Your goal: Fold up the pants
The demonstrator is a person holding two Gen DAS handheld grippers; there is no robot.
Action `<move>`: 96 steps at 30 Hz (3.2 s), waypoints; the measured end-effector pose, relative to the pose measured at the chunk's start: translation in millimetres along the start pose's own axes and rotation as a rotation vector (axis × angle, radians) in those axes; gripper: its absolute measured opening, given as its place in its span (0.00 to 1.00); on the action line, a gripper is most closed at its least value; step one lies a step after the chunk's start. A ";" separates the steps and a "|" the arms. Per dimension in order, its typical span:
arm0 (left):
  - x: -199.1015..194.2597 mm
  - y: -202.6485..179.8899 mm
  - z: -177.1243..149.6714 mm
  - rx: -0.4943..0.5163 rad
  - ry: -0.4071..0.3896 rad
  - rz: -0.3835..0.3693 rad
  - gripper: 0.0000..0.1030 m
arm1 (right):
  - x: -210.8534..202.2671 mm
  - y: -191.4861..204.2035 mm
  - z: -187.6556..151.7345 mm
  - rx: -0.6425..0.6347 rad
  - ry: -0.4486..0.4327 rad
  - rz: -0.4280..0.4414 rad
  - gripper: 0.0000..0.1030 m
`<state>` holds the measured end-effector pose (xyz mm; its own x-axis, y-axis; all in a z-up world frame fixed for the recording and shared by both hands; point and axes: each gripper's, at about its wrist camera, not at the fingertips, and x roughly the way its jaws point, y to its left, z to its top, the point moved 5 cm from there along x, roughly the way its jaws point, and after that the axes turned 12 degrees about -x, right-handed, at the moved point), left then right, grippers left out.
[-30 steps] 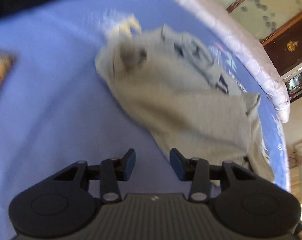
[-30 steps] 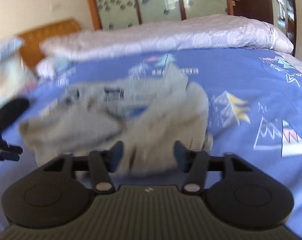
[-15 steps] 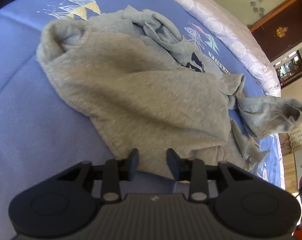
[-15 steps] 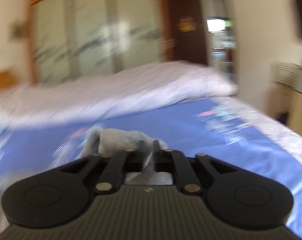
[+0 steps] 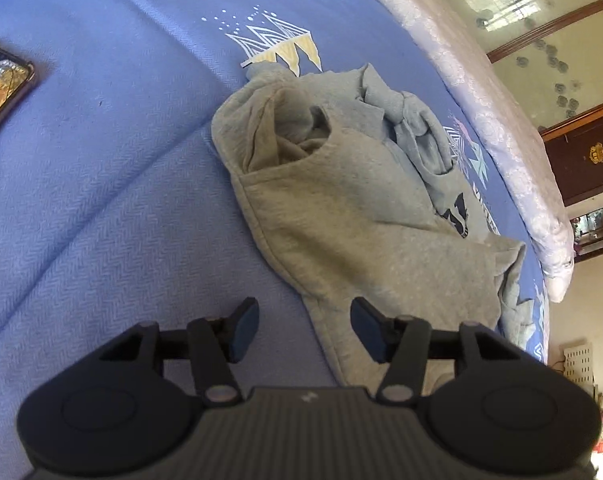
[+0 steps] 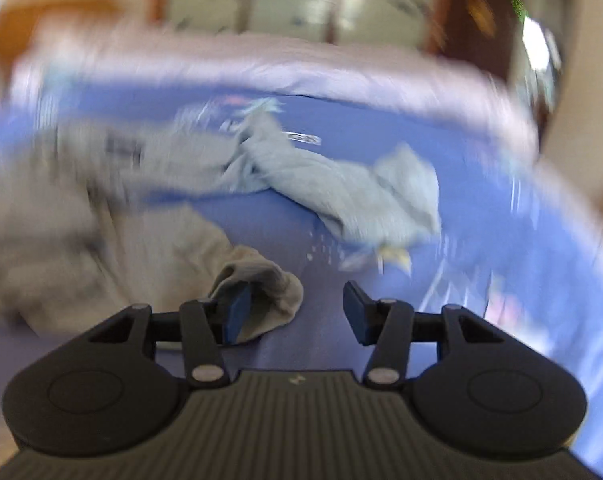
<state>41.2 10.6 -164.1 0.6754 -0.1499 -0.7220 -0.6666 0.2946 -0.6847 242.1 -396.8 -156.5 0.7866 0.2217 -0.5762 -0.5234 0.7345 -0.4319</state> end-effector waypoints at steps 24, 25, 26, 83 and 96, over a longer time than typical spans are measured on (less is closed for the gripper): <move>10.3 -11.6 49.0 0.113 -0.107 0.116 0.11 | -96.7 -197.6 -71.8 1.130 -0.133 0.029 0.09; -1.0 -12.8 47.5 0.097 -0.108 0.087 0.11 | -109.3 -201.1 -76.7 1.146 -0.151 0.019 0.09; -15.3 -13.3 45.4 0.068 -0.095 0.042 0.10 | -119.8 -204.6 -80.7 1.167 -0.170 0.006 0.09; -10.9 -23.9 -69.0 0.318 -0.016 0.268 0.31 | -73.7 -289.6 -218.6 0.433 0.316 -0.522 0.43; -20.9 -87.5 33.1 0.530 -0.330 0.323 0.59 | -7.4 -287.1 -125.0 0.748 0.082 -0.149 0.56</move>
<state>95.9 19.2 -85.9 0.5859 0.2918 -0.7560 -0.6629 0.7091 -0.2401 345.6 -689.5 -115.0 0.7892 0.0599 -0.6112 -0.0299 0.9978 0.0591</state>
